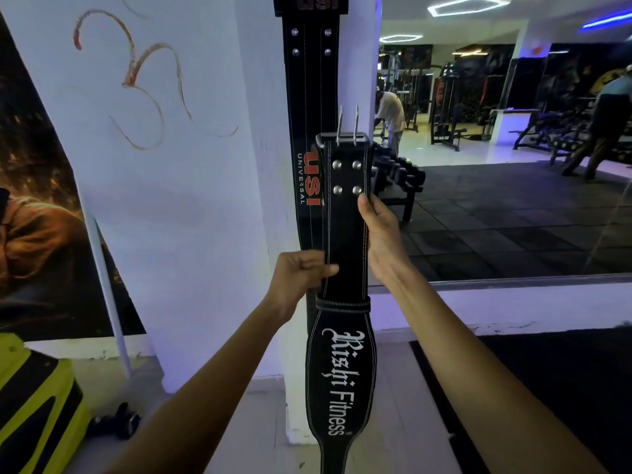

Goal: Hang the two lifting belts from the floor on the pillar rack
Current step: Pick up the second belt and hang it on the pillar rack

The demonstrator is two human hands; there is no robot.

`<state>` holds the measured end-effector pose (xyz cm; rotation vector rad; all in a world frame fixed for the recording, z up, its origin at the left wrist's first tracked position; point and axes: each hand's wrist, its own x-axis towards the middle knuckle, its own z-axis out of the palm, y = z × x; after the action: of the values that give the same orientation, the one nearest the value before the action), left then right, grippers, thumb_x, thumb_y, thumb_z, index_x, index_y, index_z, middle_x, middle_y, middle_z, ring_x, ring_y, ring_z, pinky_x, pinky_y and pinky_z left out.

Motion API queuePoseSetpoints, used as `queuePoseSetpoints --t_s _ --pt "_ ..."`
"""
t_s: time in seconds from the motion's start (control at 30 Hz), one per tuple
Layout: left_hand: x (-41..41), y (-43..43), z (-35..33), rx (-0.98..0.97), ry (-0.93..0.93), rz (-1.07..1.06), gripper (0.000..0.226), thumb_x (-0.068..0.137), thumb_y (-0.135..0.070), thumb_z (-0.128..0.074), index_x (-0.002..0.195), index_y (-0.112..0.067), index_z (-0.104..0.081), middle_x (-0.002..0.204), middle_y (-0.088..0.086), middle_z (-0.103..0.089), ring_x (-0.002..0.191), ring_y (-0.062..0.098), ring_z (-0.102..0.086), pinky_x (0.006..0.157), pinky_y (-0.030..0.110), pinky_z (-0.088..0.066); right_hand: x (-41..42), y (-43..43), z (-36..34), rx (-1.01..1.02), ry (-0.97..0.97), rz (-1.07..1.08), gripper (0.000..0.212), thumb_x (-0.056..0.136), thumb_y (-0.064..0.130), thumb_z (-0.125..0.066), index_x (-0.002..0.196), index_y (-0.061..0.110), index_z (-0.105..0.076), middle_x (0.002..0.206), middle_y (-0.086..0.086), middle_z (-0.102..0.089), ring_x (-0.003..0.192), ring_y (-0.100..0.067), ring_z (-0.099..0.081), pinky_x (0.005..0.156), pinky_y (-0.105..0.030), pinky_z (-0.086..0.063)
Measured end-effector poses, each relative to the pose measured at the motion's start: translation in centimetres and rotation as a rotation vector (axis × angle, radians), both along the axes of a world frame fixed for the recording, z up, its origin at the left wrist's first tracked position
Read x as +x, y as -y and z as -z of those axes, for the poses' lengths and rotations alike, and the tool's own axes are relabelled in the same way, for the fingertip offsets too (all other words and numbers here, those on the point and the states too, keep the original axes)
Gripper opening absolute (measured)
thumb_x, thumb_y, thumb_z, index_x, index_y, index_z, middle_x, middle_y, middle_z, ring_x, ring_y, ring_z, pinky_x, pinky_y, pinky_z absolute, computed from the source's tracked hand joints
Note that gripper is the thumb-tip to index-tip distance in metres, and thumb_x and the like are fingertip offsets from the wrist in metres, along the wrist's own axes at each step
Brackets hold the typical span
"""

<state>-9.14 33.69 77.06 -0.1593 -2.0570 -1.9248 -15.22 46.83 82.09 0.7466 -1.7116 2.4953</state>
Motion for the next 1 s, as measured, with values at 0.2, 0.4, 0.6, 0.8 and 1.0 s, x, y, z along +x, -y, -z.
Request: queuePoseSetpoints --t_s 0.2,0.4,0.6,0.8,1.0 --pt "-1.4 -0.4 -4.4 0.219 -0.112 -0.092 0.019 0.082 0.001 -0.064 0.099 0.005 -0.069 0.083 0.008 -0.075 0.073 0.017 -0.071 0.065 0.026 -0.056 2.1 -3.0 6.9 0.190 0.004 -0.119 0.021 0.084 0.013 -0.061 0.104 0.017 -0.066 0.099 0.002 -0.073 0.097 -0.014 -0.068 0.083 -0.024 -0.053" --pt "-2.8 -1.3 -3.2 0.263 0.020 -0.092 0.027 0.087 -0.009 -0.062 0.108 0.007 -0.065 0.087 0.011 -0.071 0.068 0.012 -0.070 0.061 0.022 -0.054 2.1 -2.7 8.2 -0.013 0.160 0.004 0.013 0.086 0.011 -0.058 0.092 0.007 -0.069 0.083 -0.005 -0.073 0.077 -0.018 -0.069 0.070 -0.026 -0.056" --pt "-0.4 -1.7 4.5 0.036 0.275 0.028 0.045 0.092 -0.039 -0.051 0.112 -0.002 -0.064 0.103 0.015 -0.072 0.087 0.021 -0.072 0.074 0.028 -0.058 1.2 -3.0 9.0 -0.055 0.308 0.109 0.010 0.084 0.012 -0.063 0.081 0.011 -0.072 0.068 -0.002 -0.074 0.063 -0.017 -0.069 0.060 -0.027 -0.056" --pt "-1.4 -1.3 2.3 0.092 0.150 -0.033 0.020 0.085 -0.013 -0.065 0.089 0.006 -0.068 0.077 0.009 -0.072 0.067 0.018 -0.070 0.062 0.026 -0.054 0.8 -2.3 8.5 -0.096 0.362 0.116 0.008 0.083 0.012 -0.063 0.080 0.011 -0.071 0.066 -0.001 -0.073 0.062 -0.016 -0.068 0.064 -0.029 -0.059" --pt "2.6 2.4 10.8 -0.272 0.418 0.146 0.033 0.078 0.004 -0.068 0.067 -0.026 -0.076 0.067 -0.010 -0.074 0.070 0.011 -0.069 0.069 0.024 -0.056 -0.7 -2.9 7.7 -0.104 0.332 0.132 0.010 0.083 0.012 -0.063 0.090 0.010 -0.071 0.076 0.001 -0.074 0.081 -0.018 -0.068 0.085 -0.034 -0.056"
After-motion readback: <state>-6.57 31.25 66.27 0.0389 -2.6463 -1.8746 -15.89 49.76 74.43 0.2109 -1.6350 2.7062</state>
